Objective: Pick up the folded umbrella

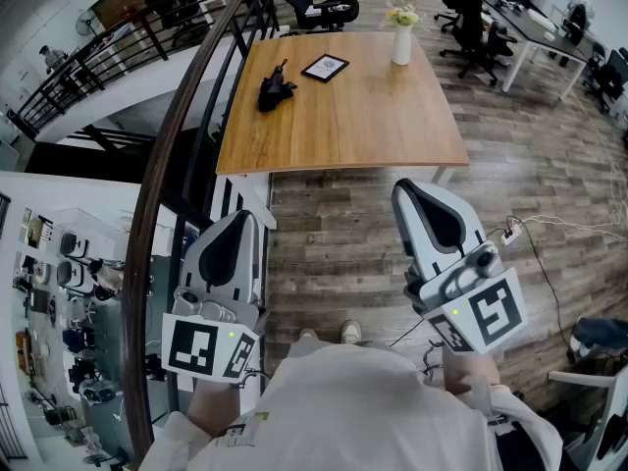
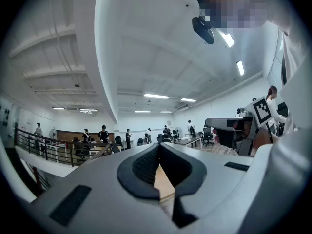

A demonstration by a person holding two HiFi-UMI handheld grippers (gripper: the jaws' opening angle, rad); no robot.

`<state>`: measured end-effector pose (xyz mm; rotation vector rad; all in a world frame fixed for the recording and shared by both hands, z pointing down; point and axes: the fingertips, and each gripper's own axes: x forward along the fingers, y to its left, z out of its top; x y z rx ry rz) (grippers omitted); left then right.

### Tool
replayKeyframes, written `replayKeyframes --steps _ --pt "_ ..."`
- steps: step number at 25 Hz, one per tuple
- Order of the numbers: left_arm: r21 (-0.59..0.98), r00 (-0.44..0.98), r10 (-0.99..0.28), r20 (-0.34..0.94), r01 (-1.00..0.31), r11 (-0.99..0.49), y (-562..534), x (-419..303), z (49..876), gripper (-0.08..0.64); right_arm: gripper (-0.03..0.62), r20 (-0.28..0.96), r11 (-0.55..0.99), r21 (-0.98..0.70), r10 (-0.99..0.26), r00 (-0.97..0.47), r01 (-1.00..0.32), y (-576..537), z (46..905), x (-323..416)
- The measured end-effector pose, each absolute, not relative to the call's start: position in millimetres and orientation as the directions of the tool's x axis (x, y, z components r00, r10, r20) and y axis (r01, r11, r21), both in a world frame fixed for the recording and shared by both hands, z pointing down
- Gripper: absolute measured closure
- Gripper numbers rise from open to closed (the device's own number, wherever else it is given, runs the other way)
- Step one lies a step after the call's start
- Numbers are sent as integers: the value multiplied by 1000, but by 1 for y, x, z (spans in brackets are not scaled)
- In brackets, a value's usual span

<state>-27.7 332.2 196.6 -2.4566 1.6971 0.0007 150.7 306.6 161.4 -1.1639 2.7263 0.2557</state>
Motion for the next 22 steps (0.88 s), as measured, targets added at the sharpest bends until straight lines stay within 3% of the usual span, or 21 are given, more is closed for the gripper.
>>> replayKeyframes --steps 18,19,21,22 --pt "-135 363 -921 -140 -929 -345 333 -9 185 543 565 -227 696 33 -694 -684 -717 303 169 171" --pt "-127 367 -918 -148 -928 -351 333 -8 184 531 565 -225 698 32 -693 -685 -716 303 170 171" --pt "-121 379 -914 -144 -924 -363 330 -5 184 301 565 -221 701 28 -691 -689 -712 302 172 170" --pt "-123 379 -914 -143 -923 -364 329 -4 185 288 565 -221 703 27 -689 -690 -711 302 174 170"
